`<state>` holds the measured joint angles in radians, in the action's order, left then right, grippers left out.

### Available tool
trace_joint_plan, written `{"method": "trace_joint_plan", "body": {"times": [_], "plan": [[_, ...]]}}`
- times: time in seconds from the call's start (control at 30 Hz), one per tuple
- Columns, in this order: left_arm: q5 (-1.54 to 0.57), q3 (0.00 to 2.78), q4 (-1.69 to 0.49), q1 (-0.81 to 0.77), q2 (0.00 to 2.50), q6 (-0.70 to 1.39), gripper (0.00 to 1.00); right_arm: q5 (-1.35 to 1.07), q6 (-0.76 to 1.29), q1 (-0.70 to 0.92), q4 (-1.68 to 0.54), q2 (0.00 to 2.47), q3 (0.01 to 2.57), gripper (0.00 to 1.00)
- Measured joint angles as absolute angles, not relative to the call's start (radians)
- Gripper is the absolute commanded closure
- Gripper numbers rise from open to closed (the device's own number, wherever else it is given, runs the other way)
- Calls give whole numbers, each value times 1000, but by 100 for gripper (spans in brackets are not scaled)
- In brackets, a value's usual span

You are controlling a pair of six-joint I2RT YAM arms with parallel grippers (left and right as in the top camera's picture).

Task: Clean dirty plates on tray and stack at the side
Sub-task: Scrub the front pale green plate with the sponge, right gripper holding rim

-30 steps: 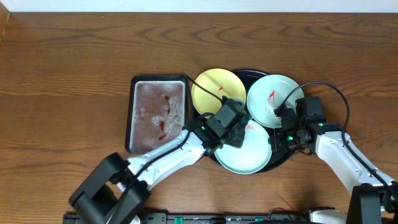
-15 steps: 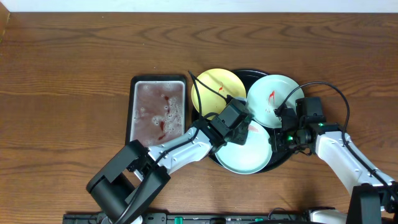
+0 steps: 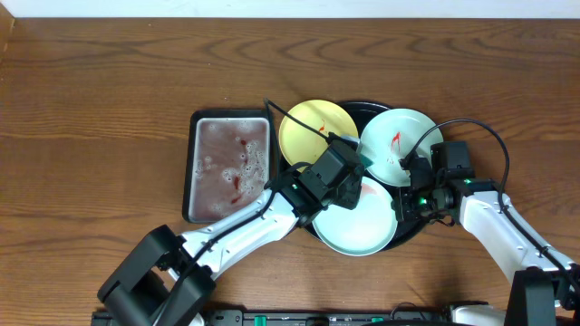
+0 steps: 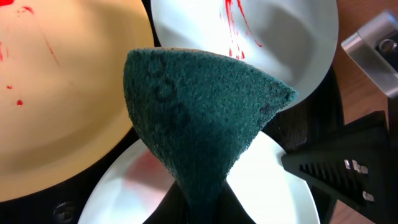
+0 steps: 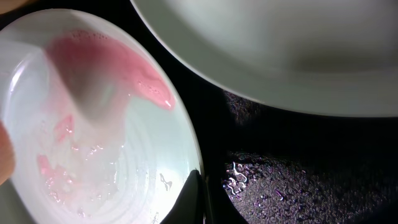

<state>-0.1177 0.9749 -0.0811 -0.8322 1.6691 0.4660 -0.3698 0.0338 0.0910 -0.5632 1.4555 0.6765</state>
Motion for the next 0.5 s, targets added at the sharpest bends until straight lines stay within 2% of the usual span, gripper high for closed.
{"method": "trace_joint_plan", "body": {"times": [0.27,0.5], "plan": [[-128,975,-26,-834,1793,466,93,-370,34,91,-564,1456,677,99],[-218,981,-216,-830,1760,466,93,-374,33,91,-564,1456,677,99]]}}
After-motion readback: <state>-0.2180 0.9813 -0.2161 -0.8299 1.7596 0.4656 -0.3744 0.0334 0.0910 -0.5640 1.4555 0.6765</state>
